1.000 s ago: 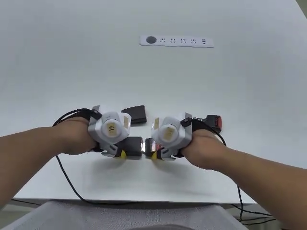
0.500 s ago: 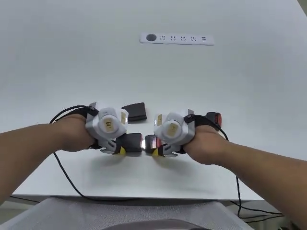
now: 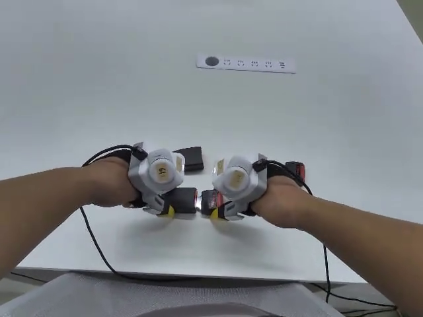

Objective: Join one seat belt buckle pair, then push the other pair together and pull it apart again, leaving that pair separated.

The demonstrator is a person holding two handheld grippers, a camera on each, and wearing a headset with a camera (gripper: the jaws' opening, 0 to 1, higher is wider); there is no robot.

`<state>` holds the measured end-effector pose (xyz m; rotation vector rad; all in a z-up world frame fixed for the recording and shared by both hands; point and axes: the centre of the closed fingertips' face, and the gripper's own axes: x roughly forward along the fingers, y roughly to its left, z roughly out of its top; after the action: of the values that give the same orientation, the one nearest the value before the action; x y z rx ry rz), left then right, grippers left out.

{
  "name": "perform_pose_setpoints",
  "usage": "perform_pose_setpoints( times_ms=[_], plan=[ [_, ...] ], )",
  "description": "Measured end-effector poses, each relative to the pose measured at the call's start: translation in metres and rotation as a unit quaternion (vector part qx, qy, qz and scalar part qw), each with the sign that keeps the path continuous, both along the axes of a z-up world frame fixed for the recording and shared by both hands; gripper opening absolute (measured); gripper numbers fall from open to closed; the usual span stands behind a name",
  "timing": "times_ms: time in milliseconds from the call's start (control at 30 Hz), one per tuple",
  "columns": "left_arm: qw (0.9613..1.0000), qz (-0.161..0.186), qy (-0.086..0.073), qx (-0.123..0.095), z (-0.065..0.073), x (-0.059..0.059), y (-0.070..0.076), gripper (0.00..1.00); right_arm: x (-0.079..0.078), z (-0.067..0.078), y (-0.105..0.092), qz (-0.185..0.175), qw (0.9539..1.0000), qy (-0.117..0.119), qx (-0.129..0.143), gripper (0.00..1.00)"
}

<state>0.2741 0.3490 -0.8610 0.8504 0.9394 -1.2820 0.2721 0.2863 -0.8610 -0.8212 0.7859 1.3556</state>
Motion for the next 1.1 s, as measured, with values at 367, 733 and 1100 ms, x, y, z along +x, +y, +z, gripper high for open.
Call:
perform_pose_setpoints(
  times_ms=[367,733,1100],
  plan=[
    [0.9991,0.021,-0.021,-0.031,0.033,0.002,-0.003,0.37,-0.01,0.019,0.003,0.003,0.9999,-0.015,0.006,0.35],
    [0.9978,0.023,-0.048,-0.04,0.062,0.023,-0.003,0.41,0.004,0.048,0.0,0.004,0.9993,-0.035,0.013,0.35],
    [0.9974,0.022,-0.054,-0.042,0.057,0.06,-0.012,0.4,0.031,0.045,-0.04,-0.018,0.9993,-0.032,0.005,0.35]
  ],
)
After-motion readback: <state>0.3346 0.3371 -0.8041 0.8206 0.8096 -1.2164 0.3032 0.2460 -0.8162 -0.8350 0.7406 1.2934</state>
